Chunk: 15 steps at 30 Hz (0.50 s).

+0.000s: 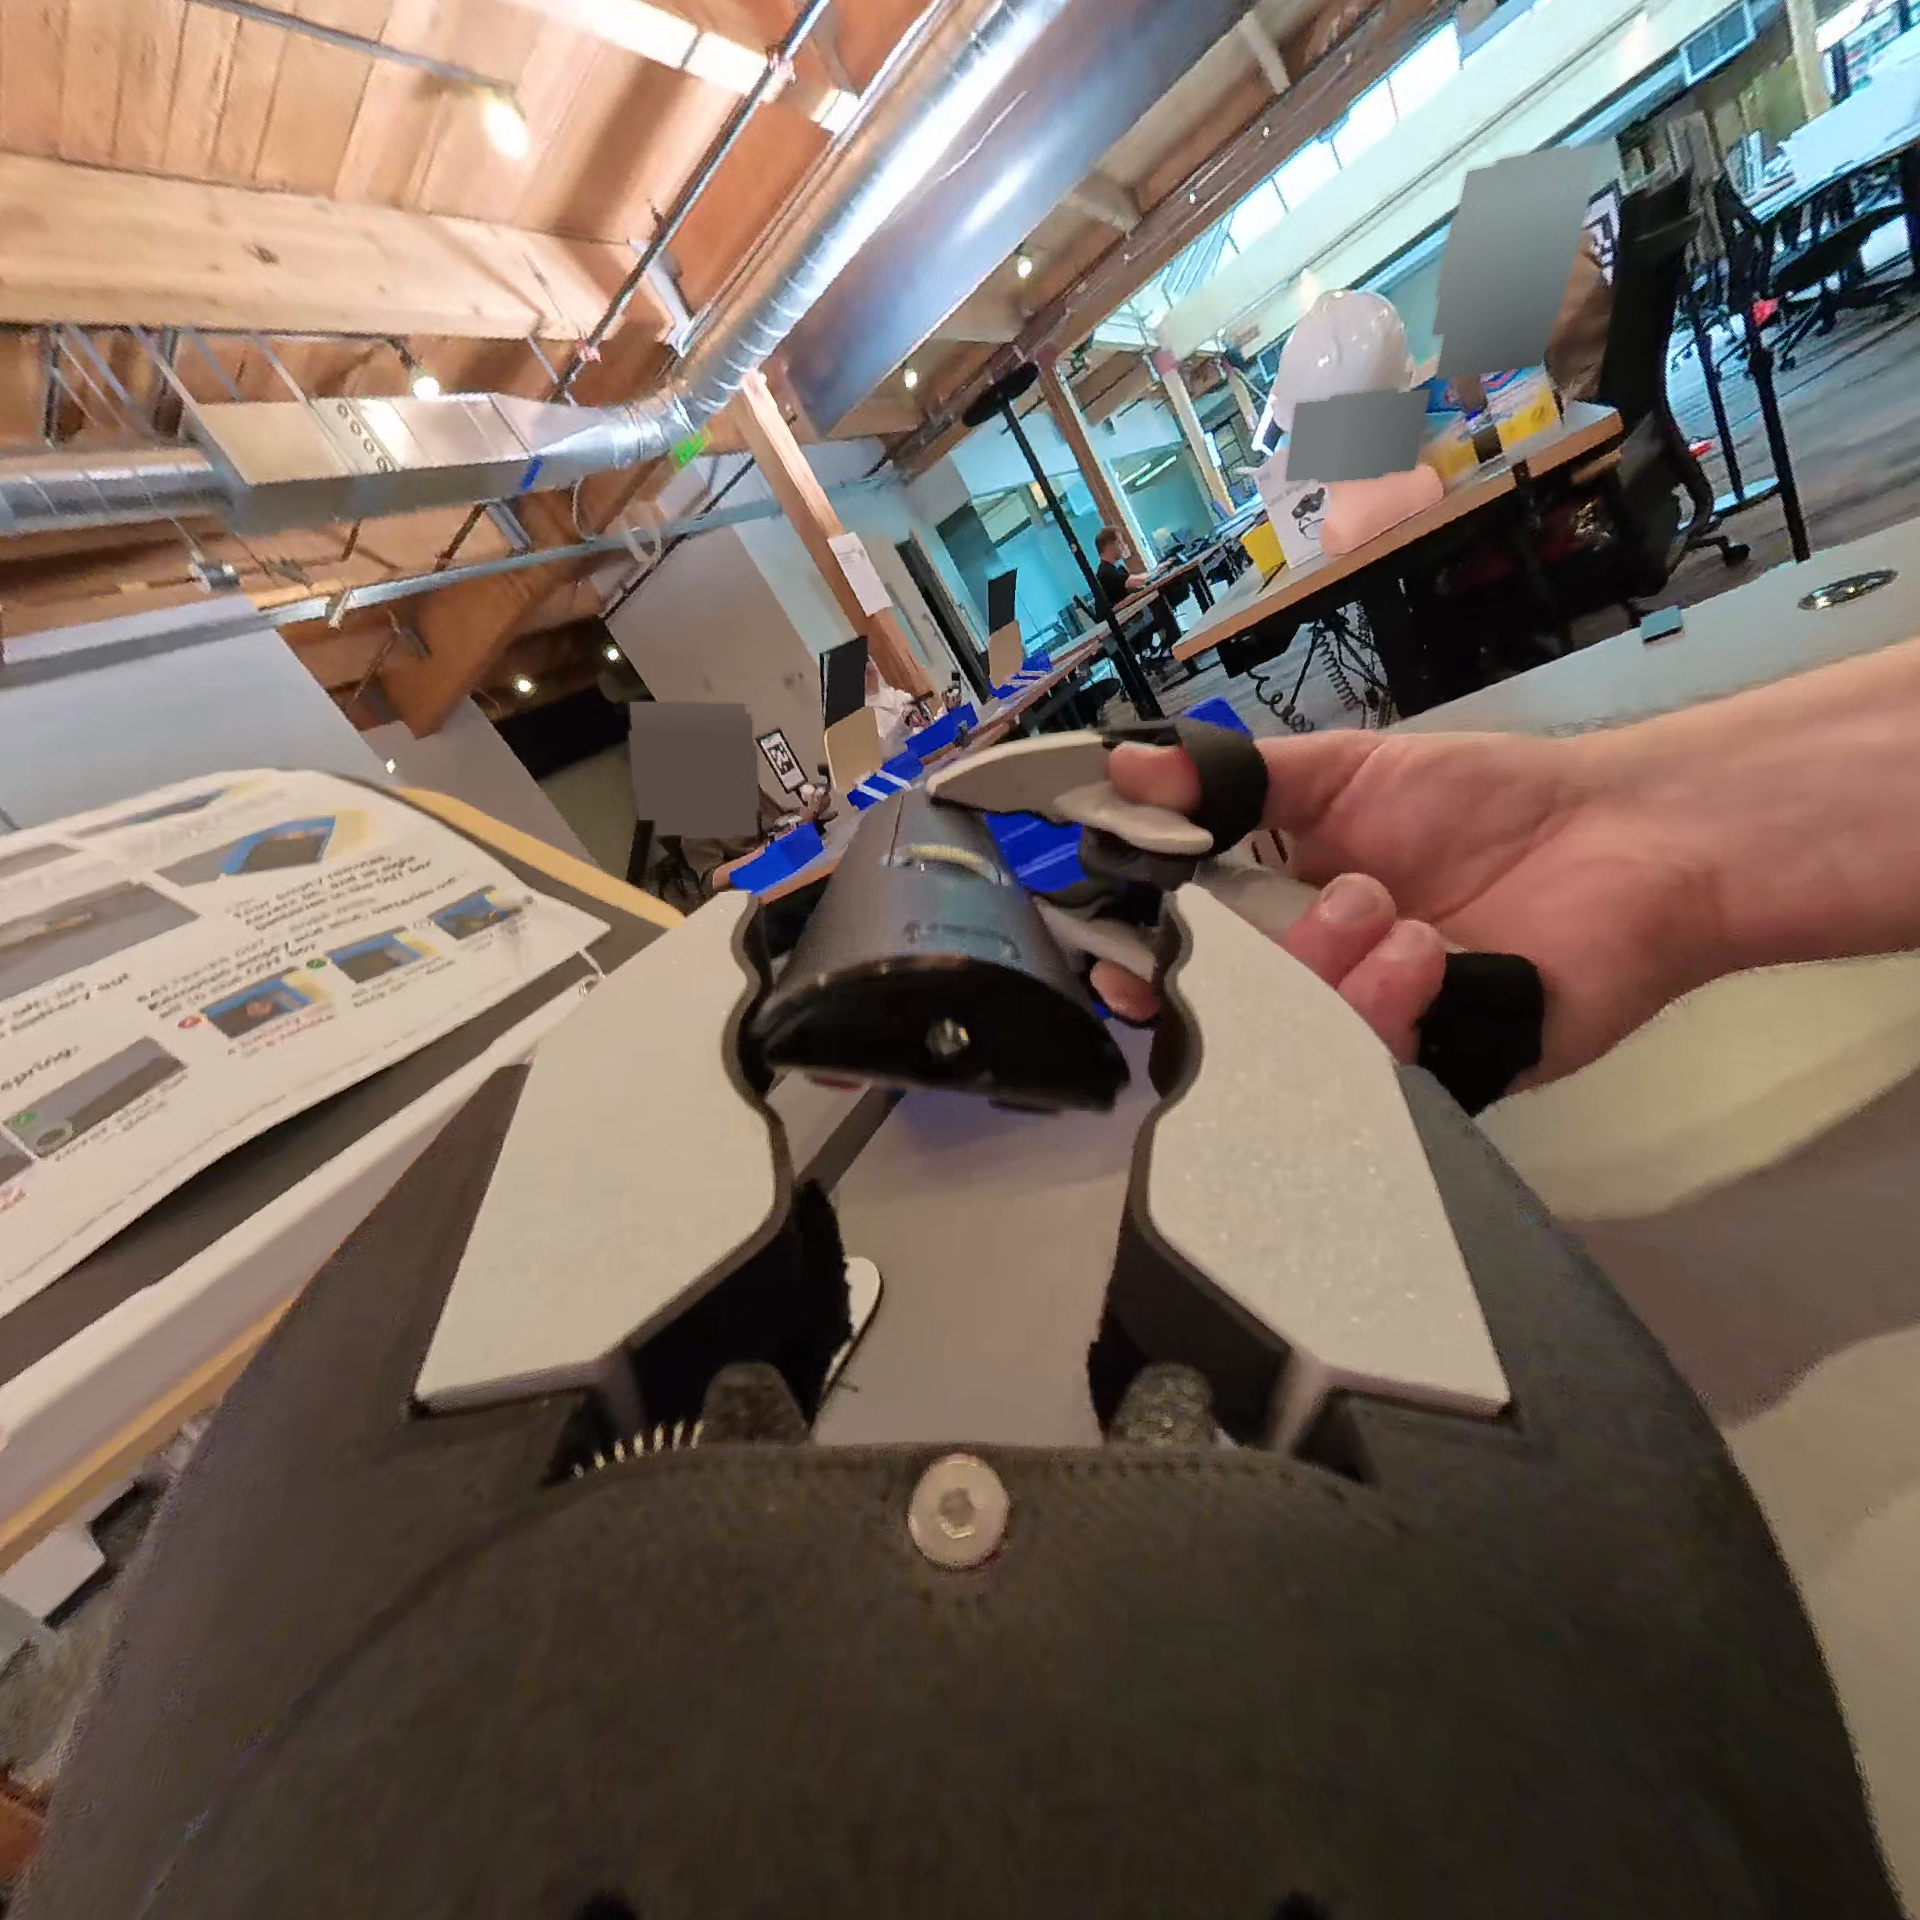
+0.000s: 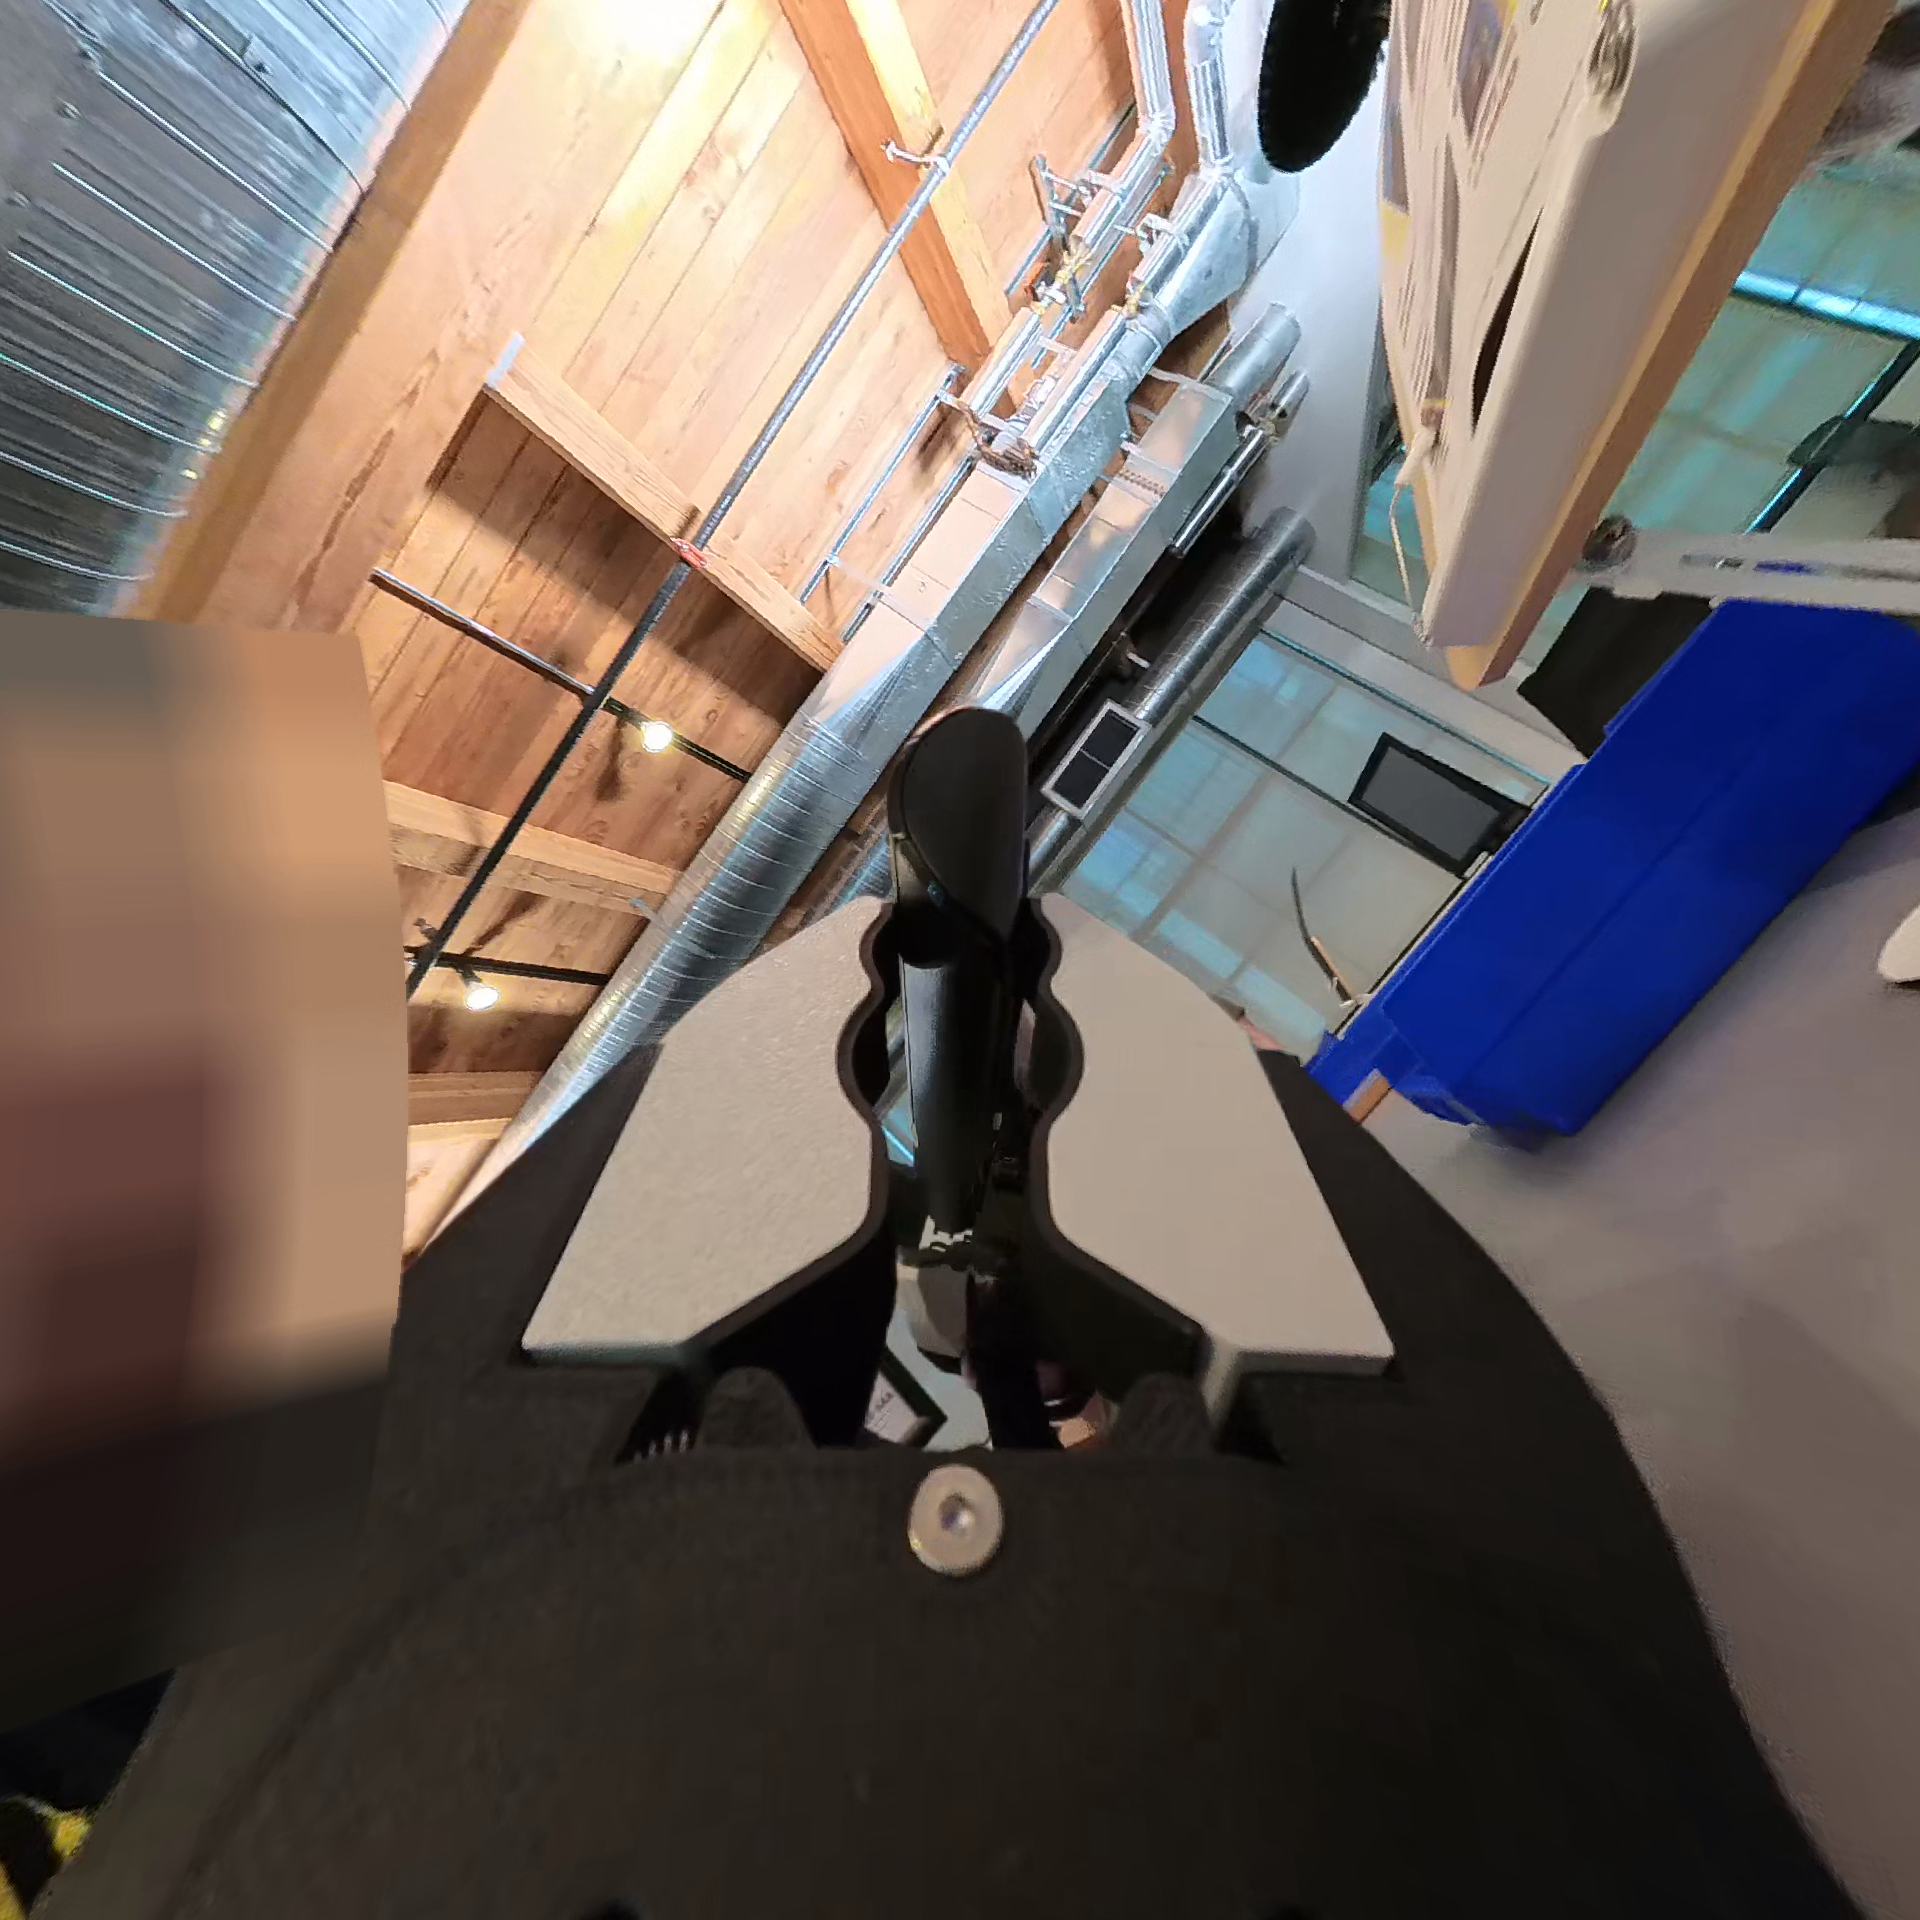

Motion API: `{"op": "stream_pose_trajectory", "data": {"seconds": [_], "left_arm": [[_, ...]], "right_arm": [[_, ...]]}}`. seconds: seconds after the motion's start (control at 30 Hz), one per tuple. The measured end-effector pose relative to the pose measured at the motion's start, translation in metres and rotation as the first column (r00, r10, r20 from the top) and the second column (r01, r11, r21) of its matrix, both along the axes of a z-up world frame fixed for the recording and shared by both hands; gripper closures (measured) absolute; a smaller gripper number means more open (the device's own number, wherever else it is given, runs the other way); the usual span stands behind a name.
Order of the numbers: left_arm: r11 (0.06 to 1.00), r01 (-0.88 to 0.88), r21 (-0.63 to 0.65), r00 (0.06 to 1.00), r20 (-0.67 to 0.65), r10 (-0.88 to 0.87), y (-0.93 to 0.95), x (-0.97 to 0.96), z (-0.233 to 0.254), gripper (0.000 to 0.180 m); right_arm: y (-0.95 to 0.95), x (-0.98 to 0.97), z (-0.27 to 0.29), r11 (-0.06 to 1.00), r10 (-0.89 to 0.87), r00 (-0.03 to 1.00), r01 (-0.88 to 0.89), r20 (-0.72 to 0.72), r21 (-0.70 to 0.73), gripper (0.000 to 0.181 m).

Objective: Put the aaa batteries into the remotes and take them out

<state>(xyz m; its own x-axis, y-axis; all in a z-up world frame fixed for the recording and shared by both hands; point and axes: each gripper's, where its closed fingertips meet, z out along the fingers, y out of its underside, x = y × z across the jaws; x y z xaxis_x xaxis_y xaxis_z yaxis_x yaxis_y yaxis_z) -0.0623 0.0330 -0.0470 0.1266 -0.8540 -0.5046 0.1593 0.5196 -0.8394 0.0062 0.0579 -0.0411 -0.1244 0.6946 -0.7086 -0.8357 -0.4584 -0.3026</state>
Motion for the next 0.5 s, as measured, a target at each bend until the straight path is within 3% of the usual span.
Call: {"op": "stream_pose_trajectory", "data": {"seconds": [0.5], "left_arm": [[0.988,0.121,0.098,0.986,0.099,-0.131,-0.028,-0.004,0.048,0.115]], "right_arm": [[-0.003,-0.019,0.004,0.992,0.124,0.982,-0.124,-0.142,0.008,0.158]]}}
